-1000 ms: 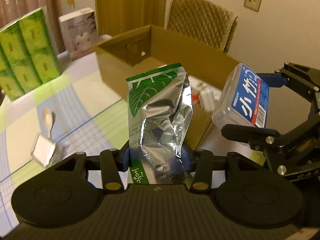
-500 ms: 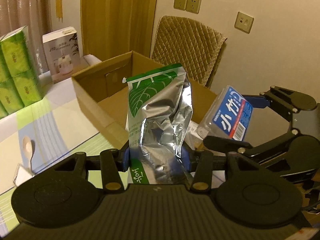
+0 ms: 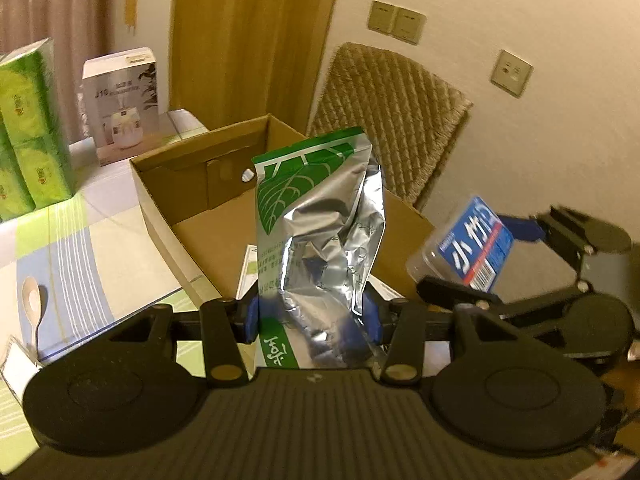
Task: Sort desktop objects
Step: 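Carry the foil bag and floss-pick box over the cardboard box with both tools, then lower both tools into the cardboard box and open them to release the items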
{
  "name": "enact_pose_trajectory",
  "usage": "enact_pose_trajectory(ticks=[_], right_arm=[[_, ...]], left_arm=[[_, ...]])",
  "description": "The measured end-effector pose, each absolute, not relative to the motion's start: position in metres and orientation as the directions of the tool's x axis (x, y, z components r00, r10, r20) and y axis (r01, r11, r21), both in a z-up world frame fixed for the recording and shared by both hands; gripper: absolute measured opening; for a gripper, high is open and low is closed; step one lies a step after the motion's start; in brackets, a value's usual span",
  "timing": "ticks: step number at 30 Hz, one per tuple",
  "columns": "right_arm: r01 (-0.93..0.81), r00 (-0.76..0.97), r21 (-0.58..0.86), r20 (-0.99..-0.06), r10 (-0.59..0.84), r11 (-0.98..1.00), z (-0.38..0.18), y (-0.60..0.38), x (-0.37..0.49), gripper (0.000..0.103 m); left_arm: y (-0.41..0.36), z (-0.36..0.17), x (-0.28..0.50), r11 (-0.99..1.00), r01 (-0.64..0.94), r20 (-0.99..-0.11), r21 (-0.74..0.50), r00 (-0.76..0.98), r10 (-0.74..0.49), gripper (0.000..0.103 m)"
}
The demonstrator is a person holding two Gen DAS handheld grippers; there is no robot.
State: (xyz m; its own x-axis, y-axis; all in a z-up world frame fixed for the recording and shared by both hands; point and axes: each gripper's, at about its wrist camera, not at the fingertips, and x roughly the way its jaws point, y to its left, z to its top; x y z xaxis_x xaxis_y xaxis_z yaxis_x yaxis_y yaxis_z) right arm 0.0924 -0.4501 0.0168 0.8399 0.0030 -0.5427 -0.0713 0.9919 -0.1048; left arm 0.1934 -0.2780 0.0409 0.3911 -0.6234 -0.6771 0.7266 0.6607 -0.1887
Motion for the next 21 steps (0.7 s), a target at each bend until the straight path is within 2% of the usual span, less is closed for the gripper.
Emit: enact_pose_trajectory(ticks=[9,21], right_arm=[[-0.040,0.832,-0.082,-0.555,-0.012,0.996,0.010,-0.466,0.110,0.084],[-0.022,0.826,-0.064,-0.563,-0.018,0.998,0.006,-0.474,0.136,0.084]], left_arm=[[-0.286,0.034,0.214,0.702,0.663,-0.663,-0.260,0.407,-0.629,0.043],[-0.284,0.027,0.244,0.695,0.549,-0.599,-0.465,0.383,-0.703,0.043]])
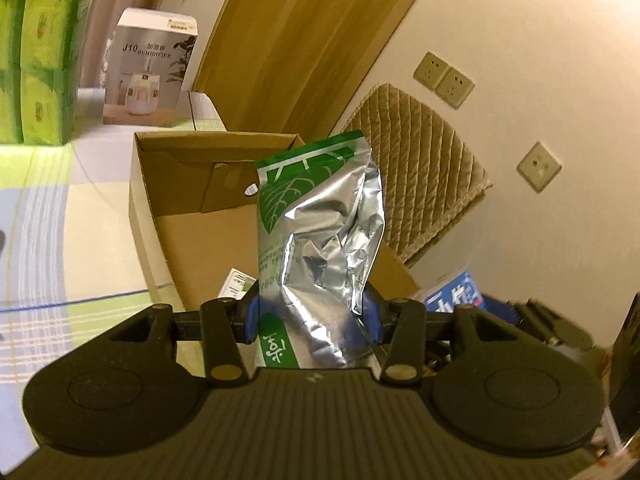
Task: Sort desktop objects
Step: 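Lower both tools into the cardboard box and open them to release the items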
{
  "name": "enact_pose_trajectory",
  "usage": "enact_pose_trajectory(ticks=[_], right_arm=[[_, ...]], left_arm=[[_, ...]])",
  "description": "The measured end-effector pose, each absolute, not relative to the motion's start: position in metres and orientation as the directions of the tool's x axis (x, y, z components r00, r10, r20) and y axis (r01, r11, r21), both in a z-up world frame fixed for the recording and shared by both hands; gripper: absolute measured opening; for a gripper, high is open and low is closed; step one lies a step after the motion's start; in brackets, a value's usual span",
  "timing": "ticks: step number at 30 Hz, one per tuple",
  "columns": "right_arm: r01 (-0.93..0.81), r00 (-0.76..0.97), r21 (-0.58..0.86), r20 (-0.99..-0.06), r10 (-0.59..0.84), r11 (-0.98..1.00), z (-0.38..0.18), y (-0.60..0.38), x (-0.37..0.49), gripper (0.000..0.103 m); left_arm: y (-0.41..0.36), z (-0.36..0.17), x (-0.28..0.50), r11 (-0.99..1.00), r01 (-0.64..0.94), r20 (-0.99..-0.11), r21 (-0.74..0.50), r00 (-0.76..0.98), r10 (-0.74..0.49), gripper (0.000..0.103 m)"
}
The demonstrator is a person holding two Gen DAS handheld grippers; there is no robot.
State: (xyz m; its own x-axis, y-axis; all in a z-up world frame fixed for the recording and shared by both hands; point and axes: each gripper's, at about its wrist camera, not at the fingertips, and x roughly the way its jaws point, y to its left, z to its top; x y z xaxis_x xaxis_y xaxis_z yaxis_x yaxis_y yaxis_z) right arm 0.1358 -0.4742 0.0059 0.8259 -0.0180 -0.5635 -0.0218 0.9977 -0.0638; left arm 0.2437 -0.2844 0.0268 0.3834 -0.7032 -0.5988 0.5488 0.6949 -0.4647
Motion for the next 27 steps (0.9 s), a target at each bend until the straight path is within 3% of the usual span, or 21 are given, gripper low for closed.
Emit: enact_pose_trajectory(ticks=[15,18,27], right_arm=[[-0.025,0.822,-0.055,-0.570,-0.011,0.998,-0.001,-0.474,0.148,0.084],[-0.024,0.824,-0.055,-0.567,-0.011,0.998,0.001,-0.474,0.150,0.084],[-0.023,0.819,-0.036,-0.574,-0.002,0.999,0.000,-0.474,0.151,0.084]], left_arm=[[-0.281,0.013,0.253,0.679,0.463,-0.595,-0.571,0.336,-0.730,0.045],[-0.278,0.012,0.254,0.704,0.442,-0.613,-0.557,0.353,-0.707,0.051],[-0.256,0.020,0.253,0.721,0.437,-0.597,-0.538,0.407,-0.692,0.051]])
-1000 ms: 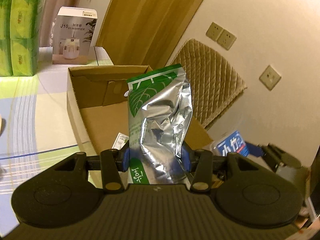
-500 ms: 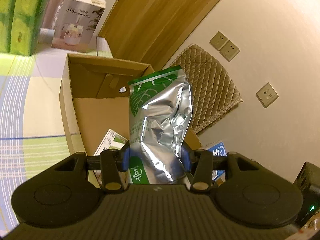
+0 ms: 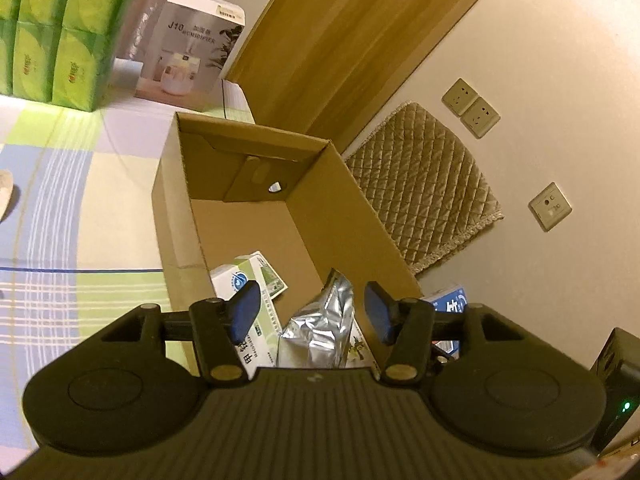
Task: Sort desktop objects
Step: 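Lower both tools into the cardboard box and open them to release the items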
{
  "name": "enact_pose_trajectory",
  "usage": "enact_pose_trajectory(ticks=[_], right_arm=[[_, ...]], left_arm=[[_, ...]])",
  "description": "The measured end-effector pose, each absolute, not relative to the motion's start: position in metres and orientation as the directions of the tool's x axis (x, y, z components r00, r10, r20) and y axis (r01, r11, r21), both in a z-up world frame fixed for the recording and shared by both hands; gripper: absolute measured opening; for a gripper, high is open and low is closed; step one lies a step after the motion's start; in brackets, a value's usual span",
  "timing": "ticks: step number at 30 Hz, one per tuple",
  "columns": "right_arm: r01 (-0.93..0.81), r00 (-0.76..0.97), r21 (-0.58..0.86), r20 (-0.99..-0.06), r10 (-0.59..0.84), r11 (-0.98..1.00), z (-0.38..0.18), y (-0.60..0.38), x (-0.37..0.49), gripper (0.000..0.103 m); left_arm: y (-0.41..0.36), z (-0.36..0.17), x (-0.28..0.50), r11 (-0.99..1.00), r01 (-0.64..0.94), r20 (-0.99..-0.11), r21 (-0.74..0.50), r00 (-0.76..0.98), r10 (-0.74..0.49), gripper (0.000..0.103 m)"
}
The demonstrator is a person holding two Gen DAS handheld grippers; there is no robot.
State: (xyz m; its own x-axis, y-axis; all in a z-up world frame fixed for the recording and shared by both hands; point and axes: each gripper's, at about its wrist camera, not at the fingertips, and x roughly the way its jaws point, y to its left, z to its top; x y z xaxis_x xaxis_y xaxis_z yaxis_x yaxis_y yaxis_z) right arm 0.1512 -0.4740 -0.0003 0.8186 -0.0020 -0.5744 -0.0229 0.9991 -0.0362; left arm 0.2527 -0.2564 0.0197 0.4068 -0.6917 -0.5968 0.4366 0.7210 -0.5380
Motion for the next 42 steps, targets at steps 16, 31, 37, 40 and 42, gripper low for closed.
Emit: enact_pose_trajectory(ticks=[16,31,37,40,42], right_arm=[[-0.051,0.825,-0.018,-0.565,0.031,0.999,0.000,-0.467,0.146,0.091],[-0.040,0.801,-0.007,-0.598,0.028,0.999,-0.008,-0.467,0.123,0.098],[-0.045,0.797,-0.015,-0.603,0.027,0.999,-0.007,-0.464,0.118,0.101],[-0.049,0.797,-0.018,-0.604,0.029,0.999,-0.005,-0.461,0.115,0.101],[-0.054,0.797,-0.020,-0.603,0.031,0.998,-0.004,-0.458,0.113,0.101]], left_arm=[[-0.246,0.019,0.253,0.756,0.444,-0.623,-0.480,0.434,-0.651,0.054],[-0.234,0.017,0.246,0.779,0.459,-0.641,-0.427,0.454,-0.619,0.061],[-0.222,0.014,0.243,0.795,0.457,-0.653,-0.398,0.467,-0.596,0.069],[-0.216,0.013,0.241,0.803,0.462,-0.661,-0.377,0.473,-0.583,0.071],[-0.212,0.012,0.240,0.808,0.462,-0.667,-0.365,0.476,-0.573,0.072]])
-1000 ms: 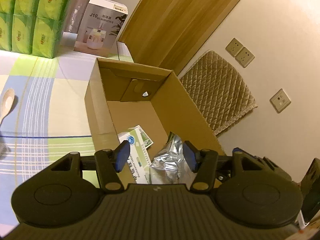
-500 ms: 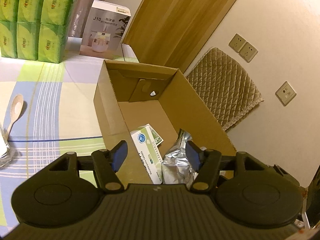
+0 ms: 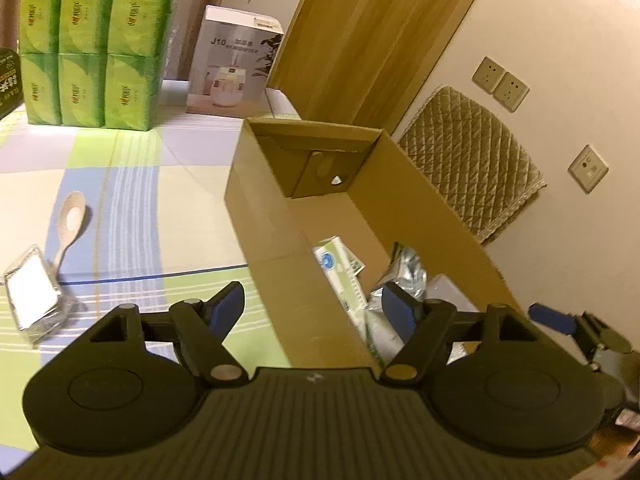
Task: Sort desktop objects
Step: 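Lower both tools into the cardboard box and open them to release the items, then withdraw both tools from the cardboard box back over the table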
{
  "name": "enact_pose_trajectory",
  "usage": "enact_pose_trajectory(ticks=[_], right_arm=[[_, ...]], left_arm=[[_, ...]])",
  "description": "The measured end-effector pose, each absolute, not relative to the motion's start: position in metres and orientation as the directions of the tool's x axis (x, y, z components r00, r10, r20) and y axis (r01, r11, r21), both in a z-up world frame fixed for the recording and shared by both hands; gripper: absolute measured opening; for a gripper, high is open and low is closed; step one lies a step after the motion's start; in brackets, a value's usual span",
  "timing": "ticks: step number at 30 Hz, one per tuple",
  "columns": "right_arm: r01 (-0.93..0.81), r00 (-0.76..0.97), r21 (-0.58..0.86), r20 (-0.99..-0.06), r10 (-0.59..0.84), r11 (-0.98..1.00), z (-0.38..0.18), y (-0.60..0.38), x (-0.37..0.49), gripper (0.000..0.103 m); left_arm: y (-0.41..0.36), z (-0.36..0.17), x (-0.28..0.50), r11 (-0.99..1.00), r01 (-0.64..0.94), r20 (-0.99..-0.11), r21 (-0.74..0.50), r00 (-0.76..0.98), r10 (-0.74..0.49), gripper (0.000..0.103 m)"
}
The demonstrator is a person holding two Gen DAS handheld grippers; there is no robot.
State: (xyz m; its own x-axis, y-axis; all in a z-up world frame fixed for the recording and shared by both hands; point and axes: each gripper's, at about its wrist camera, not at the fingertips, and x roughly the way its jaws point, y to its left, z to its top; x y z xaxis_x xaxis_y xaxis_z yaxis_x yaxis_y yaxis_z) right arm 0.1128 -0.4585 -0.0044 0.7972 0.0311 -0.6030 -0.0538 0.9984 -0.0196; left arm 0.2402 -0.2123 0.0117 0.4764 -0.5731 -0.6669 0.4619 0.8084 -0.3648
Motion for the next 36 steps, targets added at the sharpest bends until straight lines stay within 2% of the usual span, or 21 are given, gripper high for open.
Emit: enact_pose_trajectory(ticks=[4,14,22,27,36], right_arm=[[-0.064,0.799,-0.025,-0.601,0.036,0.998,-0.001,-0.453,0.110,0.101],[-0.095,0.804,-0.035,-0.593,0.055,0.995,0.006,-0.437,0.109,0.101],[-0.129,0.815,-0.040,-0.574,0.083,0.991,0.015,-0.419,0.106,0.101],[-0.162,0.823,-0.036,-0.557,0.115,0.986,0.021,-0.403,0.103,0.101],[-0.263,0.815,-0.019,-0.539,0.212,0.964,0.028,-0.361,0.103,0.101]], left_arm=[[-0.202,0.008,0.238,0.819,0.466,-0.681,-0.336,0.480,-0.553,0.076],[-0.177,0.002,0.229,0.846,0.461,-0.709,-0.269,0.500,-0.498,0.078],[-0.146,-0.001,0.227,0.860,0.478,-0.724,-0.178,0.528,-0.444,0.088],[-0.093,-0.003,0.236,0.909,0.384,-0.732,-0.164,0.570,-0.373,0.093],[-0.001,-0.009,0.239,0.972,0.209,-0.747,-0.109,0.628,-0.219,0.095]])
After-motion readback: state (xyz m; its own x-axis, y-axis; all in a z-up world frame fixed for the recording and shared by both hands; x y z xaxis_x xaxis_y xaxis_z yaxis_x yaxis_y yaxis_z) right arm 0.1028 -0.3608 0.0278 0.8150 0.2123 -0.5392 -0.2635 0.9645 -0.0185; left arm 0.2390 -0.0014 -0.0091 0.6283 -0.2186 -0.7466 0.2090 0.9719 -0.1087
